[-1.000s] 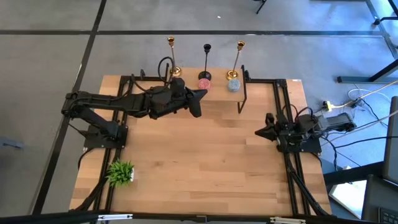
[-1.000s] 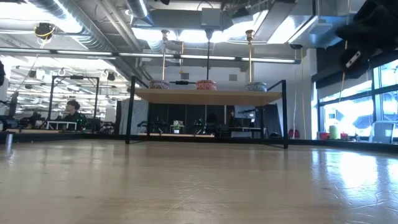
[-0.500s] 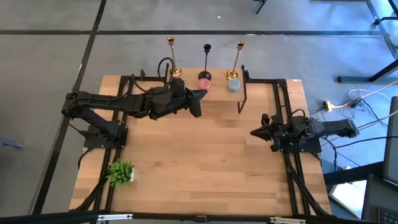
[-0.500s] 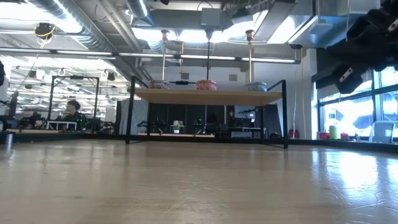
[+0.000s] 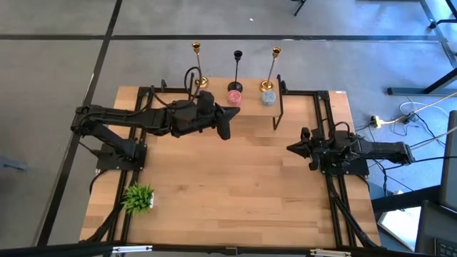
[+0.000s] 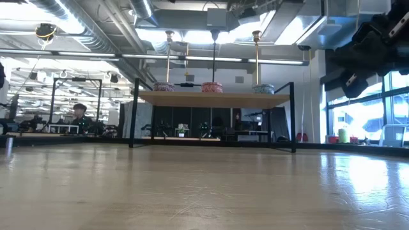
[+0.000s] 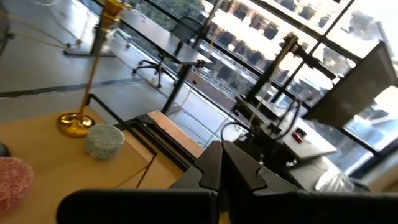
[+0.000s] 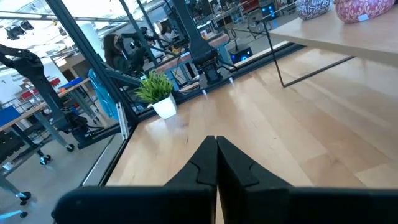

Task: Pick & Place candle stick holders
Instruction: Return to Home Position

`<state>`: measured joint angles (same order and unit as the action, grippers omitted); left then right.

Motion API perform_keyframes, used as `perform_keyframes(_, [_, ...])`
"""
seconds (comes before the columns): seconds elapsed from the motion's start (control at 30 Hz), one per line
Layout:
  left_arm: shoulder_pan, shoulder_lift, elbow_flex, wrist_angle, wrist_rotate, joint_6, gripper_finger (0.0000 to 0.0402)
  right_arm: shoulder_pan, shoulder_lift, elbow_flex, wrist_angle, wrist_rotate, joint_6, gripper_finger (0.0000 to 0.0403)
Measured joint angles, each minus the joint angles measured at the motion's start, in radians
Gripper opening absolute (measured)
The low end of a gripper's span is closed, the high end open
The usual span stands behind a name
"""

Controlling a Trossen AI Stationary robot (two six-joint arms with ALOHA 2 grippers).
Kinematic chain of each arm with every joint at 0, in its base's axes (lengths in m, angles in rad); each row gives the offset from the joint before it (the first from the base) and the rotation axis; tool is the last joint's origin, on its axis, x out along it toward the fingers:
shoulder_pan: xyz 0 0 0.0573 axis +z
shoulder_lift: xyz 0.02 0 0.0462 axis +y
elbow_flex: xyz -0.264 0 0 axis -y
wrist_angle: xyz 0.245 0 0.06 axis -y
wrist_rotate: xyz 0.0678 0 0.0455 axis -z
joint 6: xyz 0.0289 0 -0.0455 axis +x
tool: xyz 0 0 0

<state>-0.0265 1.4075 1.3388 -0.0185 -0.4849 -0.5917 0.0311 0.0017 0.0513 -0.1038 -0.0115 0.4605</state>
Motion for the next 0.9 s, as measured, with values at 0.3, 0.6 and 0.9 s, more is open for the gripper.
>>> perform_keyframes(0.3, [0.002, -0.001, 0.0, -0.008, 0.111, 0.148, 0.0002, 0.0, 0.0, 0.0, 0.0, 0.0, -0.004, 0.0])
perform_keyframes(0.6, [0.029, -0.003, 0.001, -0.007, 0.302, 0.322, 0.0002, 0.0, 0.0, 0.0, 0.0, 0.0, -0.004, 0.0])
perform_keyframes(0.9, [-0.017, -0.015, 0.001, -0.119, 0.386, 0.43, 0.0002, 0.0, 0.001, 0.0, 0.0, 0.0, -0.004, 0.0])
